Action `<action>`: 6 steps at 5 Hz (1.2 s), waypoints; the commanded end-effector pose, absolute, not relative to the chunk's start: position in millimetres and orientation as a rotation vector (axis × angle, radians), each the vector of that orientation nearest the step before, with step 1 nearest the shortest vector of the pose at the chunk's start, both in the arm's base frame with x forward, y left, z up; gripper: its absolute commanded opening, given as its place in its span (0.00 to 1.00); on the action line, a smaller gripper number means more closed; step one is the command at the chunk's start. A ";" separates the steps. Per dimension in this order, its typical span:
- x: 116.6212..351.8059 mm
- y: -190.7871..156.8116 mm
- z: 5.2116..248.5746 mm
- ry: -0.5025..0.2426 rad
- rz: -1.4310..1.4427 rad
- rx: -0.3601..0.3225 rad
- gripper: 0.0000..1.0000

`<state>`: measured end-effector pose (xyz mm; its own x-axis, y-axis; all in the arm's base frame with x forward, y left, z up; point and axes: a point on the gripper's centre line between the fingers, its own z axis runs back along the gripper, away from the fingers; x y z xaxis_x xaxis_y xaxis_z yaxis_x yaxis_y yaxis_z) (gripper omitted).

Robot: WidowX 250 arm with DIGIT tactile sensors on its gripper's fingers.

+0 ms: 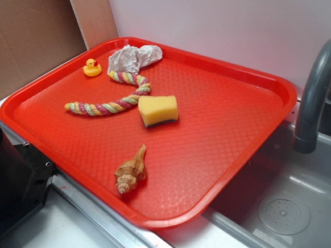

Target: Grab the white paper.

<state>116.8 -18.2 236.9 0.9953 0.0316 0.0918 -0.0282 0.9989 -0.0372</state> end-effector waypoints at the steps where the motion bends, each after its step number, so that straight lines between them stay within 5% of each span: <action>1: 116.8 -18.2 236.9 -0.093 0.030 -0.036 1.00; 4: 176.1 14.5 203.7 -0.160 0.184 0.005 1.00; 6: 240.8 47.9 153.5 -0.323 0.208 0.006 1.00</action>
<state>236.0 42.3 139.6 0.9399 0.2098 0.2693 -0.2080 0.9775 -0.0358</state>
